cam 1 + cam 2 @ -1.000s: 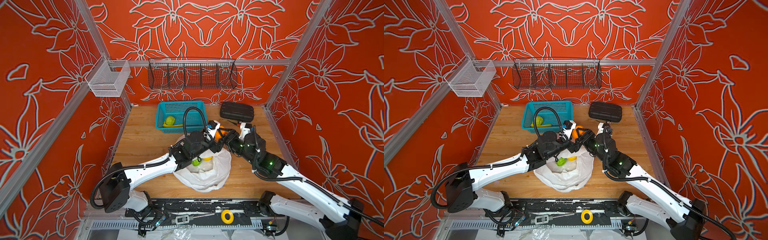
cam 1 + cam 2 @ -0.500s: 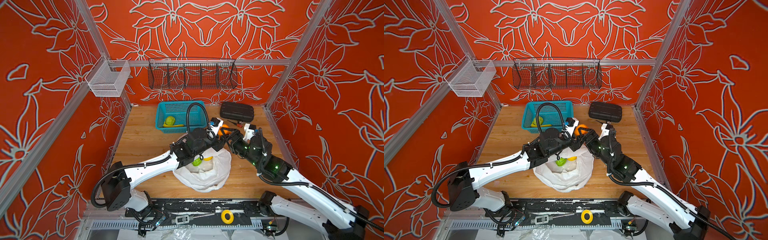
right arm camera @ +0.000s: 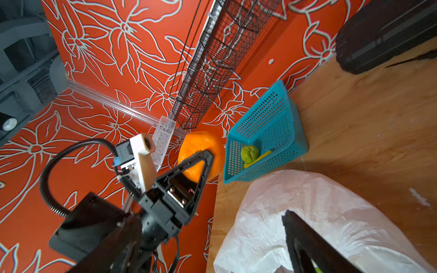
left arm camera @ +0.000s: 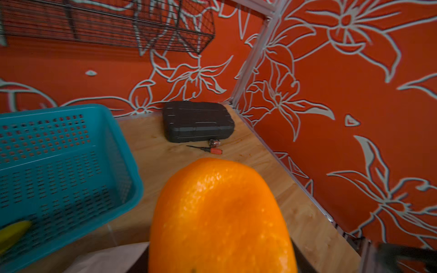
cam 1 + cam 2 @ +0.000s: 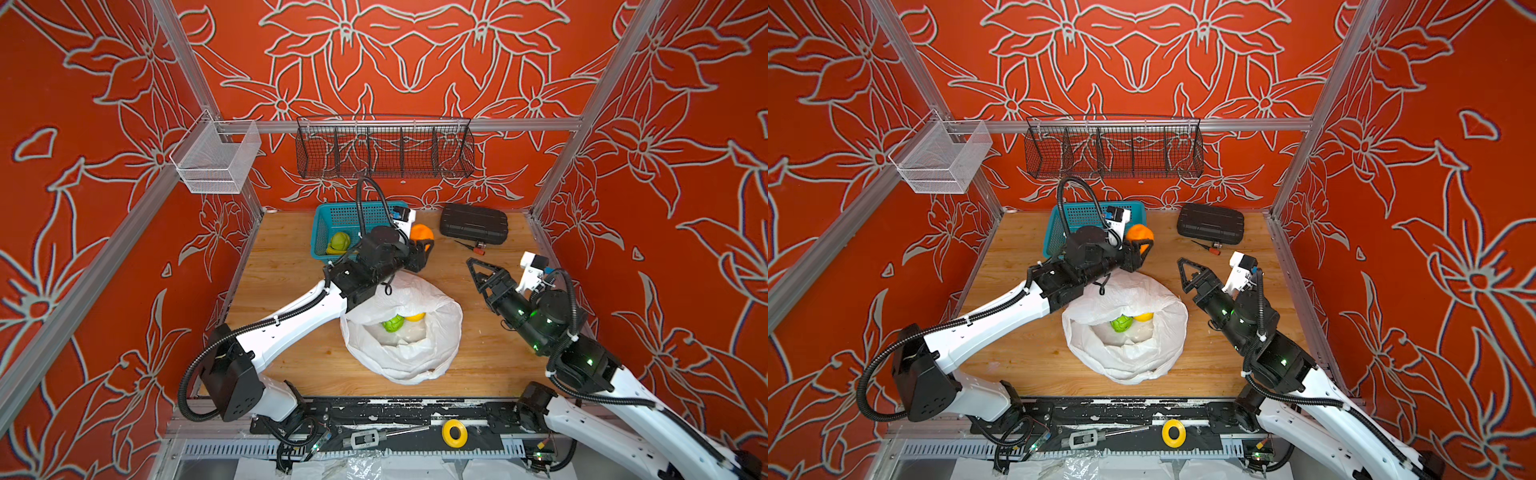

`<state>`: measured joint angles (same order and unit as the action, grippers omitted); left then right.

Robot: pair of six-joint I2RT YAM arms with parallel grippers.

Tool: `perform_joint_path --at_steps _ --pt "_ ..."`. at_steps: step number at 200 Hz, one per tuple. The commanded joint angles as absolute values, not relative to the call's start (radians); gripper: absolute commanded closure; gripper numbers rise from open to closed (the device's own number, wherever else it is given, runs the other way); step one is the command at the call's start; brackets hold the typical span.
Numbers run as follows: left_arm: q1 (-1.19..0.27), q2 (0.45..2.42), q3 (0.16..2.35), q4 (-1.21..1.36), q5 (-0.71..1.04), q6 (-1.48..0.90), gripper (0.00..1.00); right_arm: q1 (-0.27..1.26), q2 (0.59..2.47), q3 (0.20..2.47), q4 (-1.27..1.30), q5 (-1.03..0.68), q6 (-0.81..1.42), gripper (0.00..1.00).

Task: Untie the knot of the plastic bag and take out the fruit
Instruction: 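Carry the orange to the teal basket with left gripper while right draws back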

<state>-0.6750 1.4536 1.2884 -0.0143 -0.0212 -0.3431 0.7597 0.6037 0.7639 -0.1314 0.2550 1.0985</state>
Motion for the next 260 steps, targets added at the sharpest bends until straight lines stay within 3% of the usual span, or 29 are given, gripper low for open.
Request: perform_joint_path --at_steps 1,42,88,172,236,260 --pt "-0.566 1.453 1.341 -0.117 0.040 -0.466 0.55 0.762 0.577 0.742 -0.199 0.319 1.034 0.05" --pt "-0.355 1.521 1.371 -0.144 0.224 -0.640 0.57 0.762 0.572 0.716 -0.230 0.322 1.029 0.05" --pt "-0.233 1.683 1.440 -0.181 0.335 -0.761 0.59 0.762 0.573 0.690 -0.233 0.316 1.043 0.04" --pt "-0.167 2.148 1.843 -0.362 0.406 -0.837 0.60 0.762 0.570 0.663 -0.247 0.314 1.057 0.03" --pt "-0.130 2.431 2.060 -0.265 0.532 -1.030 0.60 0.761 0.521 0.675 -0.304 0.342 1.030 0.03" --pt "-0.121 2.515 2.134 -0.251 0.573 -1.087 0.55 0.760 0.496 0.666 -0.317 0.356 1.032 0.03"
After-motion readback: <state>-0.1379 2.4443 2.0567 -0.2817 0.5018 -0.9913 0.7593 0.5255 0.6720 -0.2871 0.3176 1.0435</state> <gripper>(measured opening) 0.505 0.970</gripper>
